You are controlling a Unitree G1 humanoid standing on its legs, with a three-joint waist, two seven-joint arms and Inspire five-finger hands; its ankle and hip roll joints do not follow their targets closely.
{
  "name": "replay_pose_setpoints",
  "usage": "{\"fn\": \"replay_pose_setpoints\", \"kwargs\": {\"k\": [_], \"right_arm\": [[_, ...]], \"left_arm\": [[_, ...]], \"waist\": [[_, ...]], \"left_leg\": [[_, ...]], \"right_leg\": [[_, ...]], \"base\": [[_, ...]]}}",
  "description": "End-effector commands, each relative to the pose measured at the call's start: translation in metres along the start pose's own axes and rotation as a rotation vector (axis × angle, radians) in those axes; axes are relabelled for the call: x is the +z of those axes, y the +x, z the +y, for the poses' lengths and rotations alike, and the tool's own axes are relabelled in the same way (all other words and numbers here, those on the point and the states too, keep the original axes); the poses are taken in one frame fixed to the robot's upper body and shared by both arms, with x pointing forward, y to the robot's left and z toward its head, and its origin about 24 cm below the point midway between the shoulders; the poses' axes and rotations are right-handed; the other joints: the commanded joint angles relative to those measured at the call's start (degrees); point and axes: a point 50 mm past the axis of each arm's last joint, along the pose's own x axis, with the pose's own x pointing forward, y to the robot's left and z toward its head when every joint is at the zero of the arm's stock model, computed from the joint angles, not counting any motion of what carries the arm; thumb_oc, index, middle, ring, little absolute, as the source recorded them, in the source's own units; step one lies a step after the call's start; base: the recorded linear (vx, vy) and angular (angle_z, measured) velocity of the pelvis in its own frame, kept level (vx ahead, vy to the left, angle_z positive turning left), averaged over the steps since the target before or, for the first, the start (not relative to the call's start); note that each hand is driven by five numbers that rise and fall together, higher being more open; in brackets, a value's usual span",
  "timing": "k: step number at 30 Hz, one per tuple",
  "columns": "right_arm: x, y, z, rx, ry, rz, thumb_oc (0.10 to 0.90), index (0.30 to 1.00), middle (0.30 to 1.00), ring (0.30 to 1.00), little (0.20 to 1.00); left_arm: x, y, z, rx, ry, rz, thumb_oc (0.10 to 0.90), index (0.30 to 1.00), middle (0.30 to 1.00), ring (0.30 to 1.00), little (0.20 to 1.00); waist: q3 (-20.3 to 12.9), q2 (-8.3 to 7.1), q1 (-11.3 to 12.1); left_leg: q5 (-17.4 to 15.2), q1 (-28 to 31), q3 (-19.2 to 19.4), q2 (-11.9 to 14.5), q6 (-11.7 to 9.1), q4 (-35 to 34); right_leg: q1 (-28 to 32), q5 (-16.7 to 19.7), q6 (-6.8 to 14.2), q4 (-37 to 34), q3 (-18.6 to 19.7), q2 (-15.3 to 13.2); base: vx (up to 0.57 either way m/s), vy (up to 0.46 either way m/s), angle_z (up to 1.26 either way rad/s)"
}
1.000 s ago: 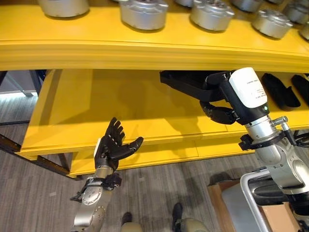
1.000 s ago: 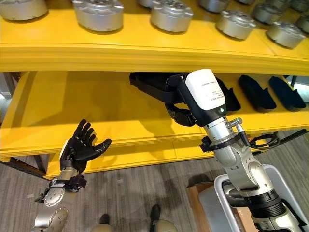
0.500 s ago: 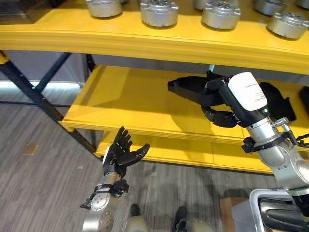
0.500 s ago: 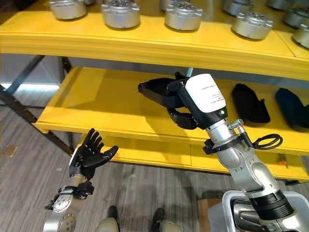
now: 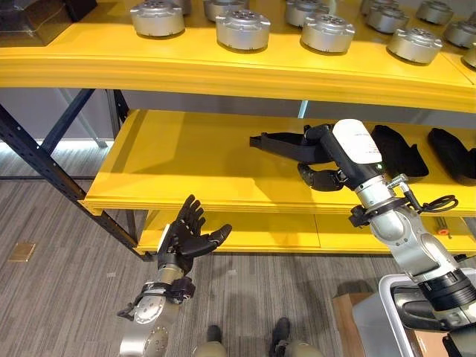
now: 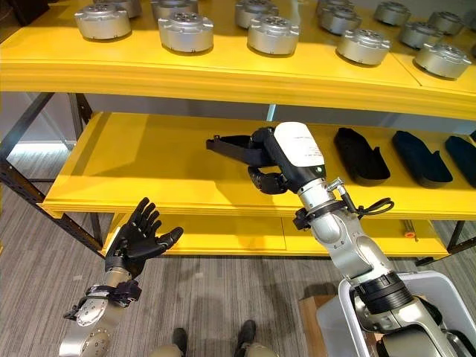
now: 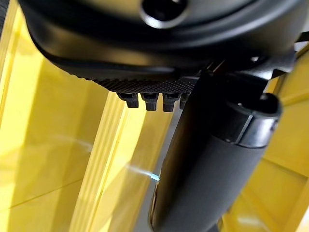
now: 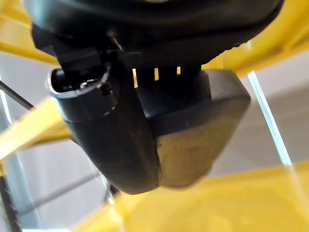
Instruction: Move parts from the plastic box to the shelf.
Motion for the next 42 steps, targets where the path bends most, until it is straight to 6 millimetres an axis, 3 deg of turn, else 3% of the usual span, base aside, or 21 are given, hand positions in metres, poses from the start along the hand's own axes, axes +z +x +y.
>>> {"fn": "replay_pose_setpoints", "kwargs": {"k": [1, 9, 14, 15, 21, 25, 26, 30, 31, 32, 42], "right_arm": [[0.004, 0.048, -0.096, -0.365, -0.028, -0.007, 0.4, 0.3, 0.3, 0.3, 0.3], [-0.004, 0.083, -0.146, -0.507, -0.006, 0.113, 0.4, 0.3, 0.3, 0.3, 0.3], [-0.013, 0.09, -0.169, -0.578, 0.046, 0.196, 0.4, 0.3, 0.3, 0.3, 0.3], [-0.02, 0.089, -0.175, -0.607, 0.098, 0.239, 0.4, 0.3, 0.3, 0.3, 0.3], [-0.029, 0.092, -0.179, -0.663, 0.236, 0.315, 0.4, 0.3, 0.3, 0.3, 0.3], [-0.028, 0.094, -0.18, -0.652, 0.233, 0.318, 0.4, 0.3, 0.3, 0.3, 0.3], [-0.028, 0.094, -0.18, -0.646, 0.229, 0.322, 0.4, 0.3, 0.3, 0.3, 0.3], [-0.029, 0.094, -0.184, -0.643, 0.206, 0.326, 0.4, 0.3, 0.3, 0.3, 0.3], [-0.029, 0.093, -0.186, -0.641, 0.196, 0.327, 0.4, 0.3, 0.3, 0.3, 0.3], [-0.029, 0.094, -0.186, -0.637, 0.19, 0.327, 0.4, 0.3, 0.3, 0.3, 0.3], [-0.029, 0.097, -0.182, -0.609, 0.166, 0.349, 0.4, 0.3, 0.3, 0.3, 0.3]], "left_arm": [[0.045, 0.009, -0.025, -0.196, -0.013, -0.215, 0.9, 1.0, 1.0, 1.0, 1.0], [0.064, 0.019, -0.037, -0.244, -0.026, -0.296, 0.9, 1.0, 1.0, 1.0, 1.0], [0.071, 0.022, -0.046, -0.266, -0.029, -0.336, 0.9, 1.0, 1.0, 1.0, 1.0], [0.07, 0.024, -0.049, -0.269, -0.033, -0.333, 0.9, 1.0, 1.0, 1.0, 1.0], [0.072, 0.028, -0.053, -0.269, -0.035, -0.344, 0.9, 1.0, 1.0, 1.0, 1.0], [0.074, 0.029, -0.055, -0.283, -0.035, -0.348, 0.9, 1.0, 1.0, 1.0, 1.0], [0.074, 0.029, -0.056, -0.285, -0.036, -0.347, 0.9, 1.0, 1.0, 1.0, 1.0], [0.075, 0.03, -0.058, -0.297, -0.043, -0.353, 0.9, 1.0, 1.0, 1.0, 1.0], [0.076, 0.03, -0.058, -0.297, -0.046, -0.355, 0.9, 1.0, 1.0, 1.0, 1.0], [0.075, 0.03, -0.058, -0.296, -0.049, -0.354, 0.9, 1.0, 1.0, 1.0, 1.0], [0.078, 0.031, -0.057, -0.287, -0.053, -0.365, 0.9, 1.0, 1.0, 1.0, 1.0]], "waist": [[-0.31, 0.09, 1.6], [5.52, 3.16, 3.19], [7.64, 4.39, 4.29], [8.46, 5.34, 4.15], [9.08, 6.31, 5.04], [9.22, 6.25, 5.23], [9.19, 6.09, 5.27], [9.3, 6.0, 5.55], [9.34, 6.05, 5.68], [9.29, 5.87, 5.78], [9.81, 5.77, 6.41]], "left_leg": [[-2.23, -8.09, -5.28, 2.99, -1.53, 7.52], [-2.79, -17.45, -6.83, 2.86, -1.54, 14.67], [-3.49, -23.22, -9.65, 1.31, -0.7, 18.91], [-4.25, -25.93, -10.09, 0.92, -0.75, 22.02], [-4.72, -27.8, -10.65, 0.53, -0.62, 23.23], [-4.72, -27.89, -11.1, 0.39, -0.63, 23.11], [-6.24, -27.33, -11.4, 0.36, -1.03, 23.51], [-6.19, -27.76, -11.83, 0.16, -1.07, 23.54], [-4.64, -28.45, -11.84, 0.08, -0.72, 23.04], [-6.1, -27.88, -12.09, 0.07, -1.1, 23.45], [-6.07, -28.24, -12.64, -0.17, -1.11, 23.57]], "right_leg": [[3.04, -9.13, 4.82, 7.15, 0.73, -5.49], [-8.28, -10.41, 4.63, 17.85, 1.88, -7.02], [-14.31, -12.39, 3.39, 23.81, 2.96, -7.35], [-16.69, -14.03, 2.71, 27.88, 2.59, -8.12], [-19.42, -15.32, 2.42, 30.69, 3.44, -8.43], [-19.61, -15.55, 2.45, 30.93, 3.3, -8.34], [-19.08, -16.87, 2.99, 31.36, 3.59, -8.31], [-19.12, -17.02, 3.04, 31.5, 3.43, -8.29], [-19.63, -15.9, 2.55, 31.08, 2.84, -8.4], [-19.09, -17.17, 3.06, 31.59, 3.16, -8.41], [-19.17, -17.41, 3.01, 32.24, 2.59, -8.49]], "base": [[-0.27, 0.004, 0.1], [-0.16, 0.023, 0.04], [-0.13, -0.029, 0.05], [-0.06, -0.018, 0.23], [-0.01, -0.025, 0.1], [0.02, -0.009, 0.0], [0.09, -0.034, 0.01], [0.01, -0.012, 0.02], [0.03, -0.027, 0.07], [0.02, -0.03, 0.07], [0.01, -0.006, 0.03]]}}
